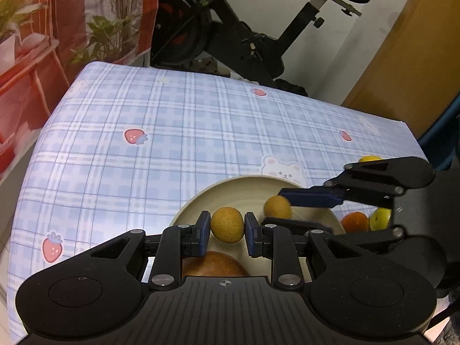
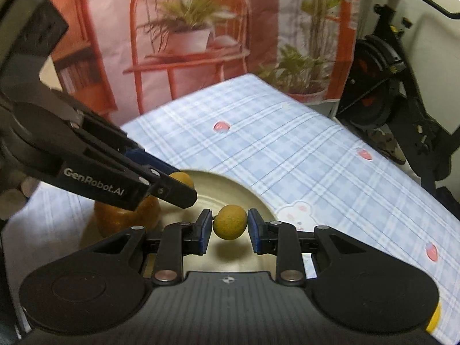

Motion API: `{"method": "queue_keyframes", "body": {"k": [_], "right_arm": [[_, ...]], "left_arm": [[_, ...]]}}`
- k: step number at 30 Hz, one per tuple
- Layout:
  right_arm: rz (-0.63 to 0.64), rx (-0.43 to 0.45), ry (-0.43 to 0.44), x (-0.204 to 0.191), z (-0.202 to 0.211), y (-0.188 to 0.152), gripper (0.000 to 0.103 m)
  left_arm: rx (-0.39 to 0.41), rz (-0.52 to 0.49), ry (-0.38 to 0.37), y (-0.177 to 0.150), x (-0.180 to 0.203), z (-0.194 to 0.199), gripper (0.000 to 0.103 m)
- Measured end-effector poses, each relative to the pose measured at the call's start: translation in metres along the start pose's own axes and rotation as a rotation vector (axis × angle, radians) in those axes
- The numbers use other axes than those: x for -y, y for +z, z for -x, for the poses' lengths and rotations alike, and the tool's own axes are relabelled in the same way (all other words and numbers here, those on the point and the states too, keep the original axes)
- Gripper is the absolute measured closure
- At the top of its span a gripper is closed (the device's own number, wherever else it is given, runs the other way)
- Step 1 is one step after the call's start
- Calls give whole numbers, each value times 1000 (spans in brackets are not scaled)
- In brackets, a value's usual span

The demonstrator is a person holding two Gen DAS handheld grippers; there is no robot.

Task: Organize fruits
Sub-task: 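Lower both small fruits onto the plate and open both grippers, then withdraw both grippers from the plate back toward the fruit pile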

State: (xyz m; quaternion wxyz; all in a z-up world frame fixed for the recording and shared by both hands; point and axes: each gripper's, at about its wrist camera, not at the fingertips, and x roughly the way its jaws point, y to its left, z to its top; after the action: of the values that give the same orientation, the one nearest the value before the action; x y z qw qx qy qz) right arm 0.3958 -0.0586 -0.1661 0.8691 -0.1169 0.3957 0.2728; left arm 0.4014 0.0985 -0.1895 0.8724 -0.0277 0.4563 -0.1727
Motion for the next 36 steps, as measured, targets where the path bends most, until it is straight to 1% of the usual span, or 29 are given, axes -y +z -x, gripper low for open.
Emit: {"method": "queue_keyframes", "body": {"k": [6, 11, 19, 20, 22, 23, 24, 25, 30, 36], "right_arm": [[58, -17, 6, -11, -21, 1, 74], [103, -17, 0, -18, -28, 2, 74], [133, -10, -31, -20, -35, 3, 73], [135, -10, -34, -20, -35, 3, 73], [139, -17, -46, -20, -35, 3, 67], [141, -18, -51, -20, -33, 2, 61], [142, -16, -55, -19, -30, 3, 59], [143, -13, -58, -18, -26, 3, 59], [127, 24, -79, -11, 6, 1, 58], [14, 100, -91, 14, 68, -11, 58]], "left_arm": [[-2, 16, 3, 0, -6, -5, 76], [-4, 25, 10, 0, -8, -7, 76], [-9, 35, 27, 2, -10, -11, 76], [-9, 37, 31, 2, -10, -12, 74], [-6, 48, 28, 3, -9, -10, 70], [-1, 49, 29, 3, -7, -9, 66], [7, 43, 32, 4, -5, -6, 63], [18, 35, 38, 5, -2, -2, 62], [80, 21, 60, 7, 12, 21, 62], [160, -24, 102, 10, 42, 58, 61]]}}
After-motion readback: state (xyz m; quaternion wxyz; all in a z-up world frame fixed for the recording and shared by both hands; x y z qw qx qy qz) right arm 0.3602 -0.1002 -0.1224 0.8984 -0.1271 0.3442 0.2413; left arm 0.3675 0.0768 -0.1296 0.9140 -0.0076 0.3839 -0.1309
